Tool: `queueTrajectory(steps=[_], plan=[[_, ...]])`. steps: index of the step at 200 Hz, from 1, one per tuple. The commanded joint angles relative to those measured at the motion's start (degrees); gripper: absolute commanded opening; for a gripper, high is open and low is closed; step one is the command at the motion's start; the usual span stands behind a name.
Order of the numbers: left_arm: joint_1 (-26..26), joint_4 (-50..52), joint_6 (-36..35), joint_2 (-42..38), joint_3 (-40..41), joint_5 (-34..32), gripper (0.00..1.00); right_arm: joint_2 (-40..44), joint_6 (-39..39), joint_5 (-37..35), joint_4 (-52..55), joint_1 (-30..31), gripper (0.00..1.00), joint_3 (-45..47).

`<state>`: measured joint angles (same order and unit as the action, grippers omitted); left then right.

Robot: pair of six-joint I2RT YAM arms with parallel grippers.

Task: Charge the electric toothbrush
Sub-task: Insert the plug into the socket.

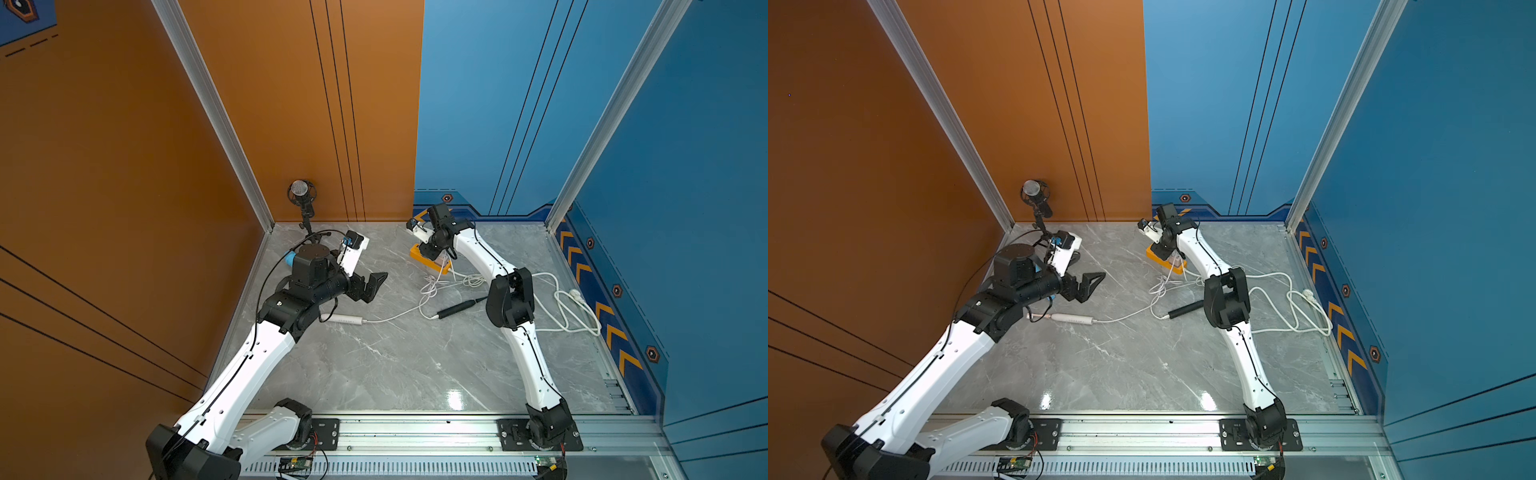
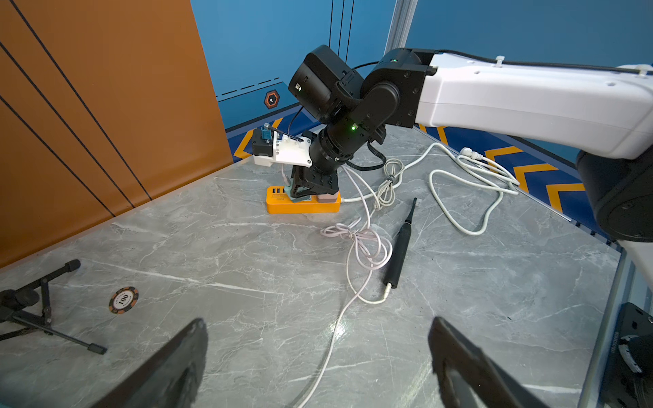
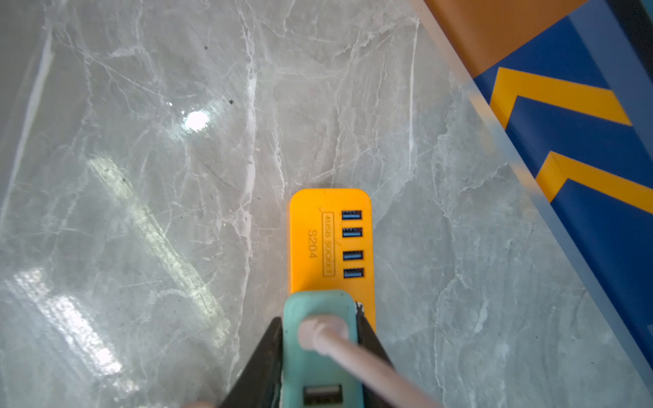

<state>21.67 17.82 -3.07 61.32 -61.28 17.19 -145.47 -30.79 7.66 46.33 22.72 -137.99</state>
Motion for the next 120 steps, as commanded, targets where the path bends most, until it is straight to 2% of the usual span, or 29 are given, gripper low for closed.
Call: queueTrajectory(steps=[1,47,72,120], plan=[[-0.8,0.6,1.0,0.4,-1.7,1.7,0.98,0.0,3.5,-0.1,4.9,-2.1,0.42,2.5],[-1.0,0.6,1.5,0.7,-1.9,2.4,0.98,2.6,6.6,1.9,3.7,-1.8,0.51,3.1],[-1.1,0.6,1.5,0.6,-1.8,2.1,0.98,4.3,8.5,3.2,3.3,-1.8,0.62,3.2],[-1.9,0.6,2.5,0.7,-1.9,2.9,0.98,7.7,11.0,3.7,3.2,-1.5,0.63,5.0]])
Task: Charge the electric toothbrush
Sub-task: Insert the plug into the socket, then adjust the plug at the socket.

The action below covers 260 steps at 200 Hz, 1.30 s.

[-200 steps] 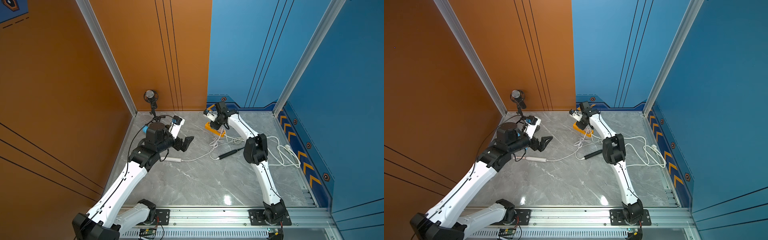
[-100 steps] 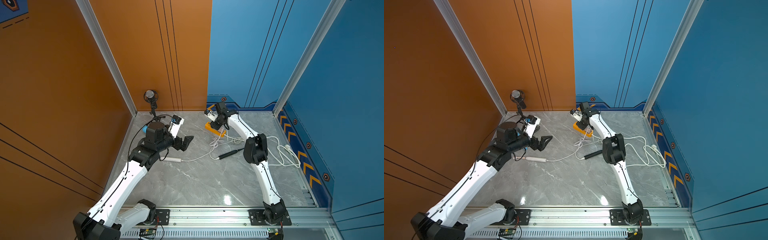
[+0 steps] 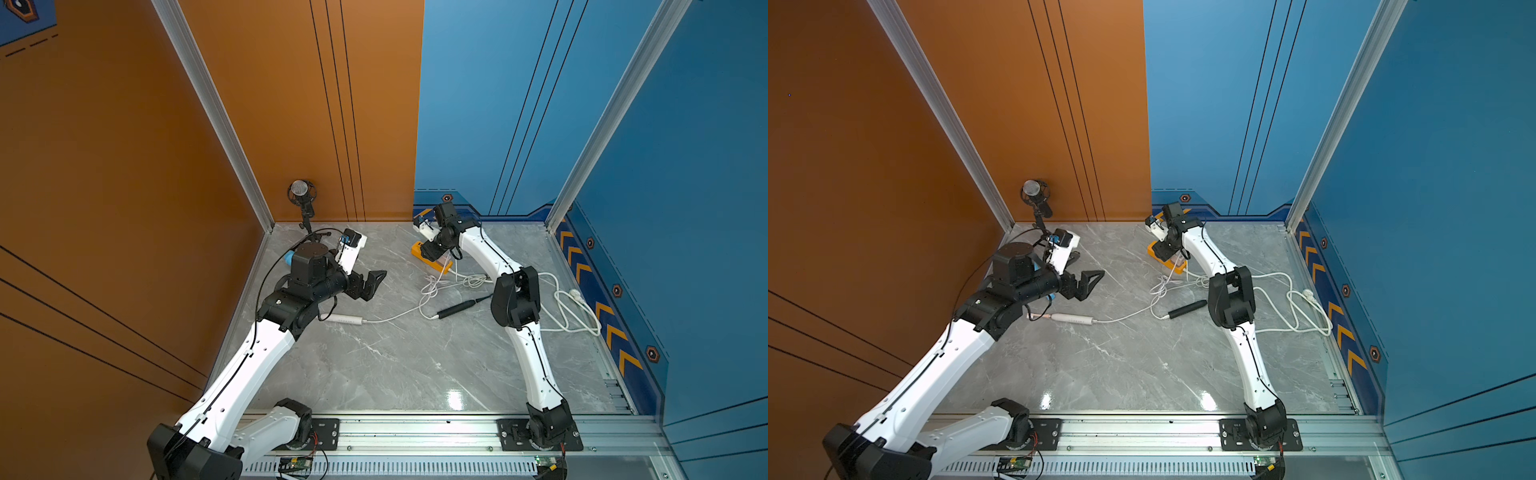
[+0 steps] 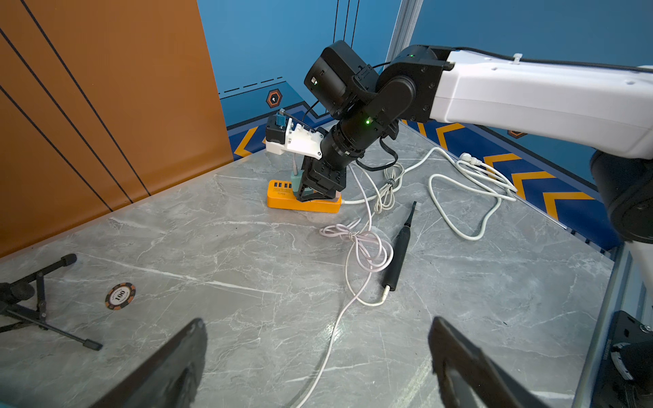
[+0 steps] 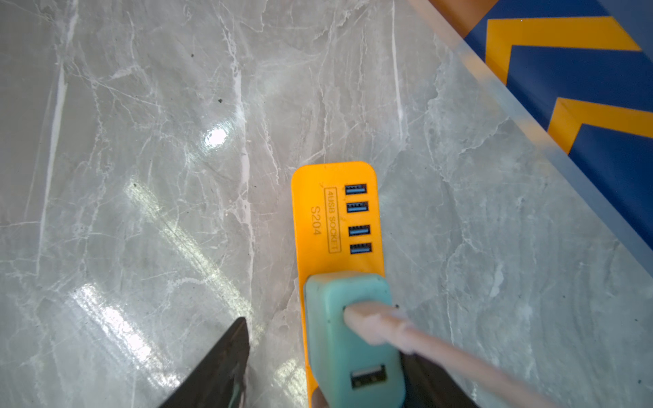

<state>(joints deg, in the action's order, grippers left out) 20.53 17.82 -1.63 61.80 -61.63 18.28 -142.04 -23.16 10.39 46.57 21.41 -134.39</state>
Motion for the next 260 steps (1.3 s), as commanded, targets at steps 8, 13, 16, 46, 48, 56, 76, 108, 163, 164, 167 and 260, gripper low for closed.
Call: queueTrajectory(steps=[8,13,16,46,48,56,76,108,163,164,167,260], plan=[[-0.8,0.6,1.1,0.2,-1.6,2.1,0.98,4.7,4.5,0.7,3.0,-0.1,0.63,1.6],[-1.0,0.7,1.2,0.3,-1.6,2.1,0.98,5.0,5.3,0.5,3.0,-0.1,0.63,1.9],[-1.0,0.6,1.3,0.4,-1.6,2.2,0.98,5.1,5.9,0.2,3.1,-0.1,0.62,1.9],[-1.3,0.6,1.7,0.3,-1.7,3.0,0.98,6.5,8.9,-0.7,4.0,0.0,0.61,3.4],[-1.3,0.5,1.7,0.2,-1.7,3.0,0.98,6.7,9.0,-0.6,4.0,0.1,0.61,3.7],[-1.4,0.6,1.7,0.4,-1.7,3.0,0.98,7.3,9.2,-0.7,4.1,0.3,0.61,4.3],[-1.5,0.7,1.9,0.8,-1.7,2.5,0.98,9.1,9.4,-1.3,4.5,1.0,0.61,5.1],[-1.6,0.7,3.4,2.3,-2.2,2.1,0.98,12.8,11.0,-1.4,4.6,1.4,0.62,5.3],[-1.2,0.7,12.4,8.0,-4.4,-2.1,0.88,17.8,15.6,1.0,5.8,1.1,0.60,5.4],[-1.1,0.8,12.8,8.2,-4.5,-2.3,0.88,18.0,15.9,1.0,5.8,1.1,0.60,5.4],[-0.9,0.7,14.2,9.0,-5.0,-3.1,0.82,18.3,16.9,1.0,6.0,1.0,0.60,5.5],[12.4,5.0,20.8,61.0,-47.8,-13.5,0.59,43.2,31.3,0.6,4.6,-2.1,0.60,27.3]])
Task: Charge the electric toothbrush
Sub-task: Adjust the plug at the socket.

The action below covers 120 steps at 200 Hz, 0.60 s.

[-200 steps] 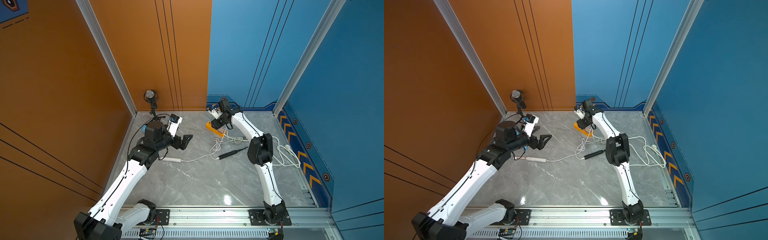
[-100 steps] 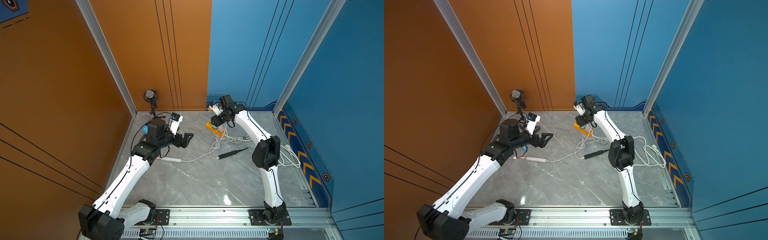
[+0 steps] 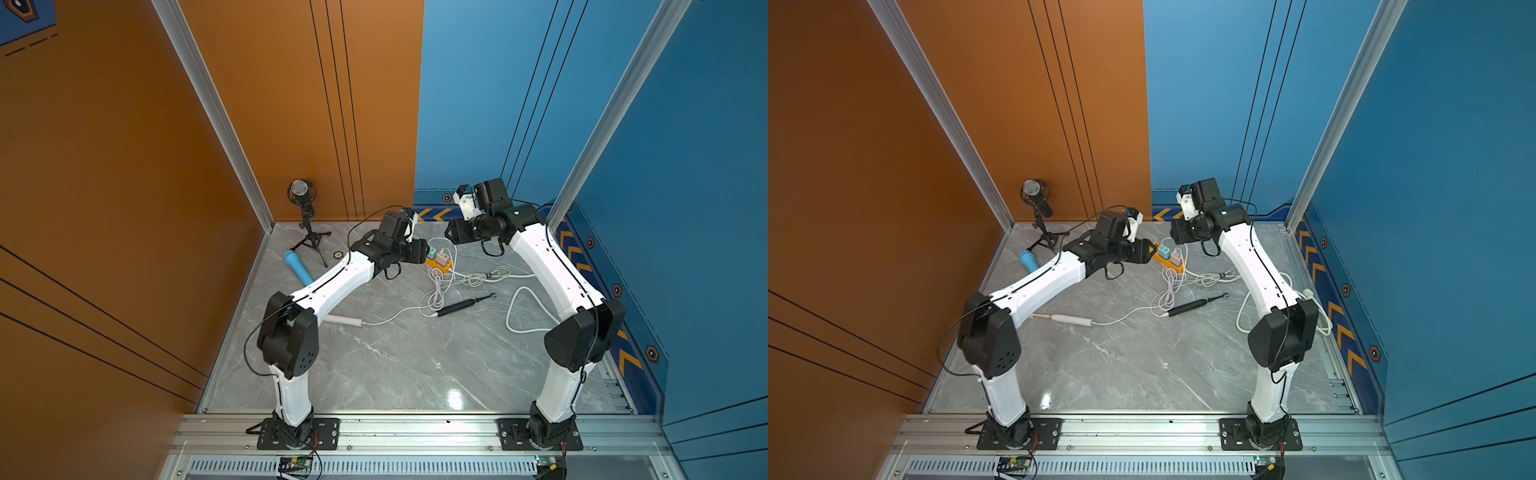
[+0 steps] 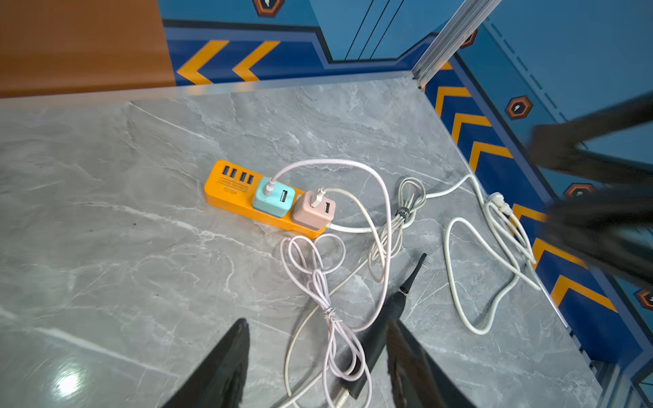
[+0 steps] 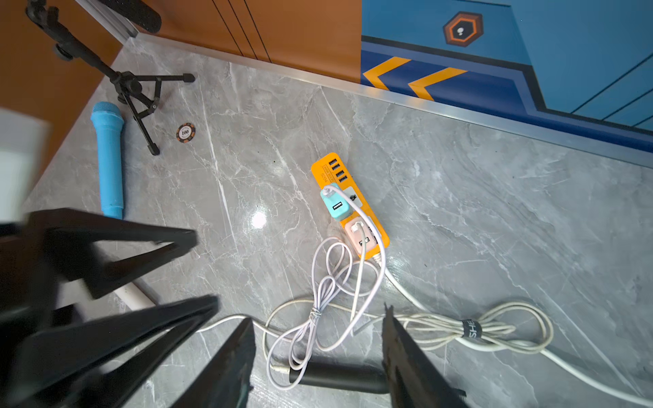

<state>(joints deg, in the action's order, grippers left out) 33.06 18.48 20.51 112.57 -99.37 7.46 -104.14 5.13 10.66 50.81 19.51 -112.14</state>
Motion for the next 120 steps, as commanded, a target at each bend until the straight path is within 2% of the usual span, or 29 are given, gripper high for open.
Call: queueTrajectory(steps=[1,17,51,79,120], plan=[[-0.3,4.6,-1.3,10.7,-10.5,-2.7,0.59,5.5,3.0,0.4,0.3,-0.2,0.60,5.2],[-1.1,5.3,-2.0,16.7,-16.2,-1.8,0.56,9.5,3.0,0.9,-0.6,-0.3,0.60,8.8],[-0.8,5.3,-8.7,24.6,-24.5,-2.0,0.55,15.2,3.1,1.2,-2.5,-0.5,0.61,15.8],[-0.4,5.3,-11.8,28.0,-28.5,-4.1,0.55,17.1,2.5,1.6,-3.2,-0.6,0.62,18.5],[-1.0,5.2,-11.3,30.0,-31.1,-4.1,0.56,17.0,1.9,1.6,-3.3,-0.7,0.62,19.1]])
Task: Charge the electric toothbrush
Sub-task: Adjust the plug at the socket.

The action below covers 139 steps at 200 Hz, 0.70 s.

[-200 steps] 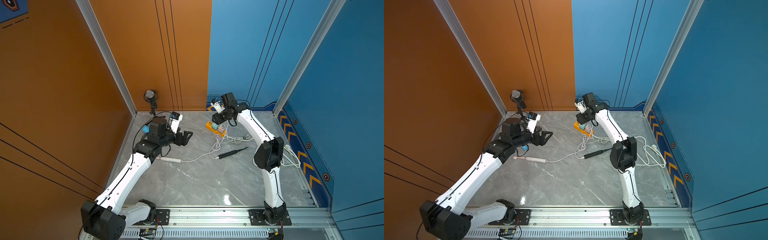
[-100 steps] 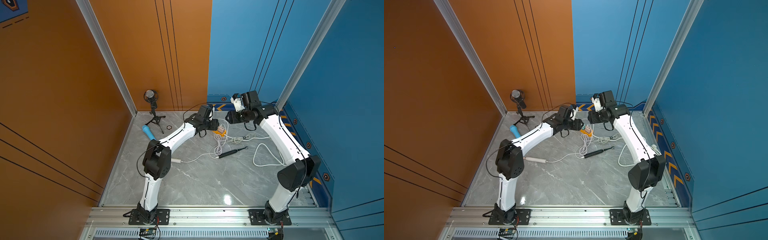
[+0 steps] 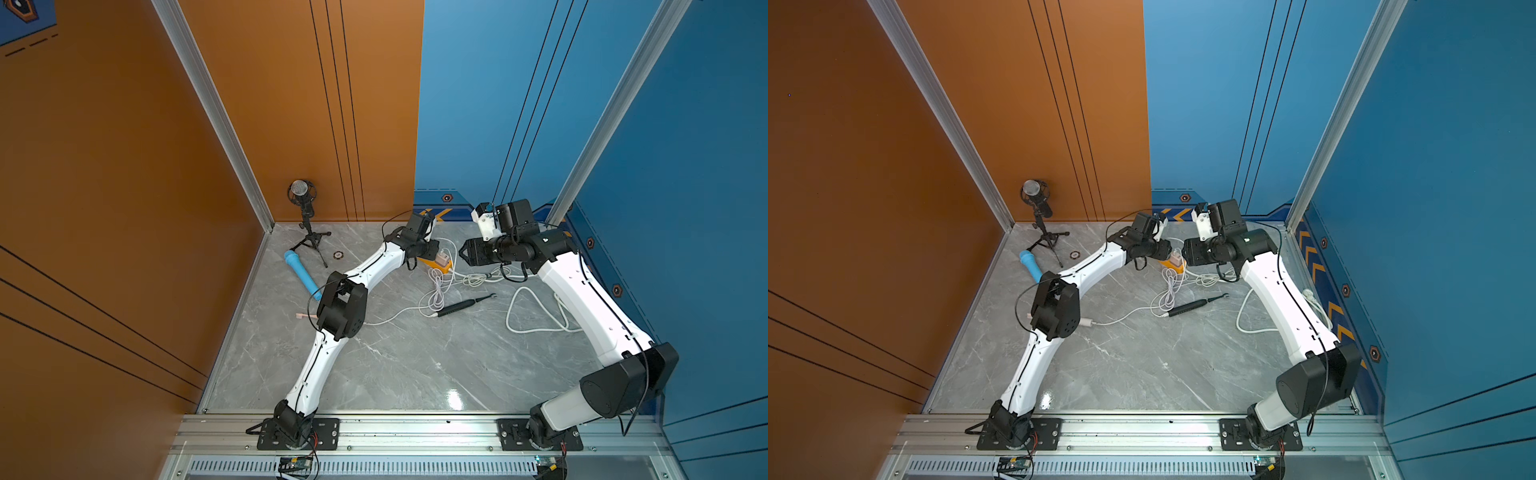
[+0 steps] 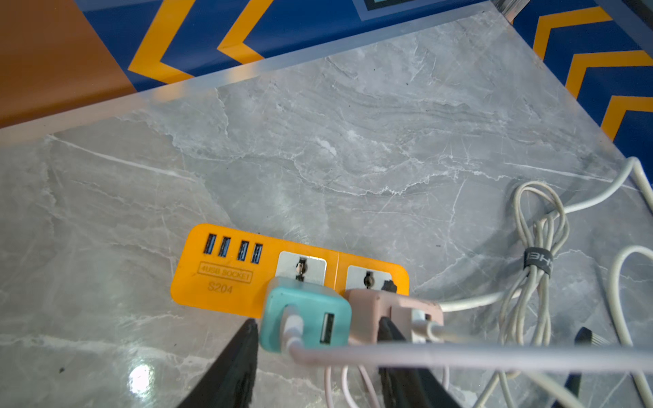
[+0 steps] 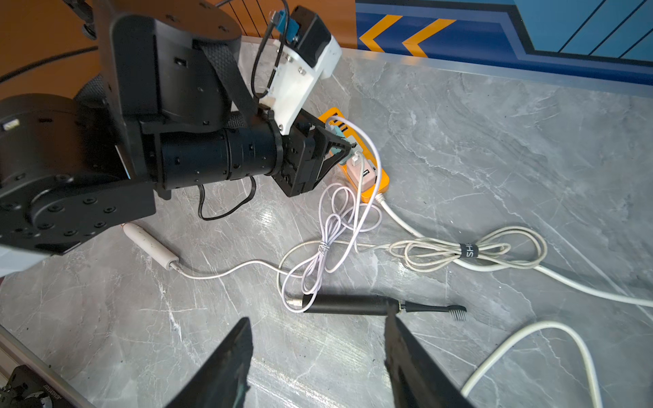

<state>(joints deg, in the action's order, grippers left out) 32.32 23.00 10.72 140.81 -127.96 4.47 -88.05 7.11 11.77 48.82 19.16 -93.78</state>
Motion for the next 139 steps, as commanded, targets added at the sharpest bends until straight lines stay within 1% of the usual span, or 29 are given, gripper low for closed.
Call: queueTrajectory(steps=[1,16,34,48,69,85,118,139], plan=[[-0.2,0.6,-1.5,1.8,-2.6,-1.1,0.56,0.8,-0.1,0.5,-1.3,-0.4,0.62,0.7],[-0.2,0.7,-1.4,2.5,-3.3,-0.4,0.55,0.3,-0.1,0.9,-1.3,-0.4,0.62,0.6],[-0.2,0.8,-1.4,3.3,-3.7,-0.6,0.43,0.2,-0.1,1.1,-1.3,-0.4,0.62,0.5],[-0.1,0.7,-1.6,4.0,-4.0,-0.7,0.36,0.4,-0.2,1.2,-1.3,-0.4,0.62,0.5],[-0.2,0.8,-1.9,5.0,-3.8,-1.0,0.32,1.0,-0.5,0.9,-1.3,-0.4,0.62,0.4],[-0.2,0.8,-2.0,5.5,-3.5,-1.2,0.26,1.7,-0.7,0.9,-1.3,-0.4,0.62,0.4],[0.0,0.7,-2.2,5.9,-2.2,-1.1,0.23,2.6,-0.8,0.9,-1.3,-0.6,0.62,0.5],[0.2,0.7,-2.5,5.2,0.5,-2.9,0.22,3.3,-0.8,1.0,-1.3,-0.6,0.62,0.7]])
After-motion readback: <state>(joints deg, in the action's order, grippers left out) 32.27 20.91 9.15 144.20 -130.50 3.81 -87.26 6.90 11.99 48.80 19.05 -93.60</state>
